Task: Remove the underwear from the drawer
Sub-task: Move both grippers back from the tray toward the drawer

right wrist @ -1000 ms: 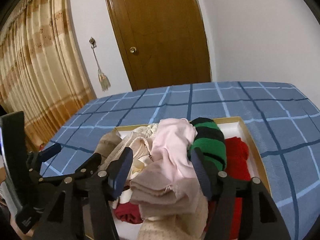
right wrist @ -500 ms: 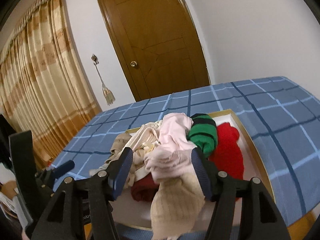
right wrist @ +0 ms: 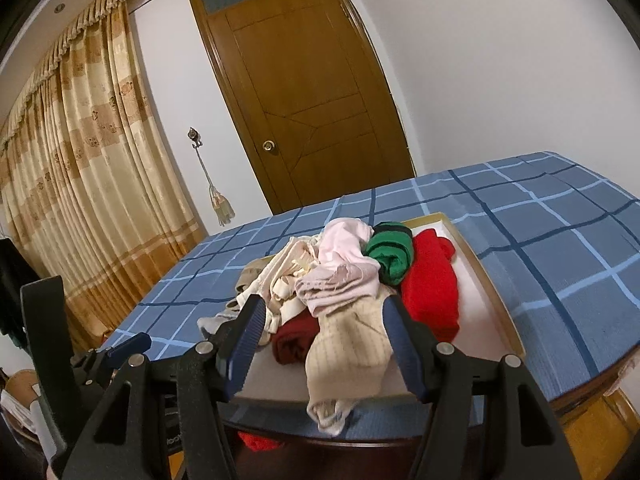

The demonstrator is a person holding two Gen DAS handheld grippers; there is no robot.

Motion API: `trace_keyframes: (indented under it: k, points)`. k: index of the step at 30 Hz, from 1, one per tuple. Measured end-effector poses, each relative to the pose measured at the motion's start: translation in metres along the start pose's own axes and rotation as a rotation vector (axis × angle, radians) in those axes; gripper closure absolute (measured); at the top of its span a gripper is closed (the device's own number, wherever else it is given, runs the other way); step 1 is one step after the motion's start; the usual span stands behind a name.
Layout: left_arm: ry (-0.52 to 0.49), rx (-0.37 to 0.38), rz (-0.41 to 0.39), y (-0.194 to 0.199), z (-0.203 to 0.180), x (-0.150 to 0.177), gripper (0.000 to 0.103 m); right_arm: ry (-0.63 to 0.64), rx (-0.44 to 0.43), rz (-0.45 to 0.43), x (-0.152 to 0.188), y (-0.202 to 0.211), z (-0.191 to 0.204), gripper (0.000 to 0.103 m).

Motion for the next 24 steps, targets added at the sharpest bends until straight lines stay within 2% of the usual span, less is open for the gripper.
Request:
trace_keyframes:
  k: [24]
  points:
    - [0.018,0.004,-0.011,0.04,0.001,0.037,0.001,0.004,0.017,-0.012,0.031,0.048,-0.007,0.039]
Point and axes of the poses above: each gripper's, at about its wrist camera, not at the fingertips, and y roughly against the way its jaws point, z to its left, x to its underside, the point moved 8 cm from there along -y, roughly the way its jaws point, and after that the axes turned 9 degrees about -z, right-handed, at the moved point
